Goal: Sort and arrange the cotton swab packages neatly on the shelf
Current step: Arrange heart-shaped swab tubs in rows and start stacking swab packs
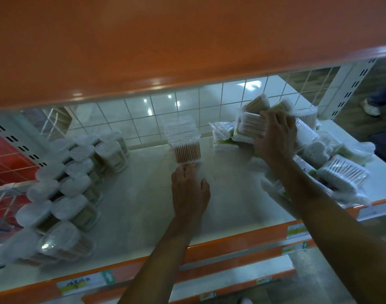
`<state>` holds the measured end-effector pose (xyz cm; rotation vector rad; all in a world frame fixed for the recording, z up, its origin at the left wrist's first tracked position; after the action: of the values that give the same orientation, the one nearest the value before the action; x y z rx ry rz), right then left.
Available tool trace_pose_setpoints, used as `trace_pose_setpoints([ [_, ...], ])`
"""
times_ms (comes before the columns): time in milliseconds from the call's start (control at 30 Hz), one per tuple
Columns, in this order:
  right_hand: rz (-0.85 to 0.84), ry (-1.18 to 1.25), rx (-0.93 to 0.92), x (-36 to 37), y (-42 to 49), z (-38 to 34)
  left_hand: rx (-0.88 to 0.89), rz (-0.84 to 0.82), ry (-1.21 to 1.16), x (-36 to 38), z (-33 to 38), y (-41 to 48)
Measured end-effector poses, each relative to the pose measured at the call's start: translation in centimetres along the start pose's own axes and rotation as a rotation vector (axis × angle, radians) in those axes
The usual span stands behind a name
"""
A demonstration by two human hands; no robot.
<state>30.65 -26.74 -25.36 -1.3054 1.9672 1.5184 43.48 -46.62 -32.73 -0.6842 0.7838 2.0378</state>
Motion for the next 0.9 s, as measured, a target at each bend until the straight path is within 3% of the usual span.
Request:
trace_pose_setpoints([
  [267,-0.146,0.396,-0.029,1.4,-3.5,-3.5,0.065,-0.029,-0.228,-0.7,1.1,-0.1],
  [567,-0.362,0.754,-0.017,2.9,-7.4,-6.8,-0.084,-0.040,-0.403,-2.0,1.1,0.2],
  [900,-0.657,1.040,0.168,5.2,-10.4,-7.9,-0.086,0.031,-0.461,-3.3,-0.6,0.0],
])
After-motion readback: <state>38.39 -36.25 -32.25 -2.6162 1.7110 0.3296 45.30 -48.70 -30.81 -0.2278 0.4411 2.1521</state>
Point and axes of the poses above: each hand's wrist, its own y-axis towards the middle knuckle, its own x-axis out of the palm, z = x × y, the point moved 7 cm from there along y, towards the middle knuckle, and after that the axes turned 4 degrees about z, right-handed, at the moved point
